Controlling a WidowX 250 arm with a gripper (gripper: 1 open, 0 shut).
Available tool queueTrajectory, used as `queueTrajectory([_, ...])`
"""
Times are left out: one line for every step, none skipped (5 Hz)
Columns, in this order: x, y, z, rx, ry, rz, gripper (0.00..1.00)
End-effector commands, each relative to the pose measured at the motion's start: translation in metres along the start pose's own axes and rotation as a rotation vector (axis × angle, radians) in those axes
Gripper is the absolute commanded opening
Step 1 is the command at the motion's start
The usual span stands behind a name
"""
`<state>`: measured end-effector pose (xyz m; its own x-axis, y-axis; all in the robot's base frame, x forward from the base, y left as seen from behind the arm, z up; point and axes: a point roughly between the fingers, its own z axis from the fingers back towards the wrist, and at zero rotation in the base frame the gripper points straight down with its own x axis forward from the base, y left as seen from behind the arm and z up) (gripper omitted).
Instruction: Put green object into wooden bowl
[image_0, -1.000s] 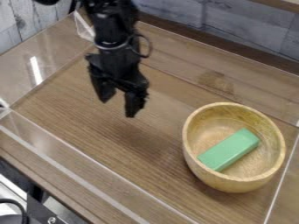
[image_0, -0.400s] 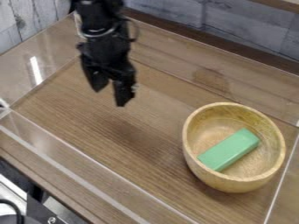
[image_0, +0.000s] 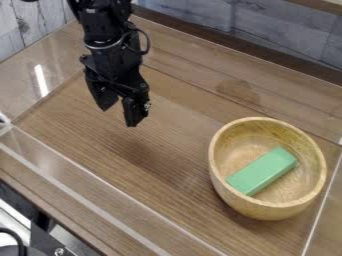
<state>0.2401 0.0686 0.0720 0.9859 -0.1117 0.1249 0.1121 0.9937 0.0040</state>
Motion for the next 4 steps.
queueTrajectory([-0.003, -0.006, 0.009, -0.004, 0.002, -0.063, 1.00])
queueTrajectory([-0.009, -0.014, 0.014, -0.023, 0.027, -0.119, 1.00])
queueTrajectory([-0.014, -0.020, 0.009, -0.033, 0.052, -0.081, 1.00])
queueTrajectory([-0.016, -0.031, 0.010, -0.039, 0.066, -0.047, 1.00])
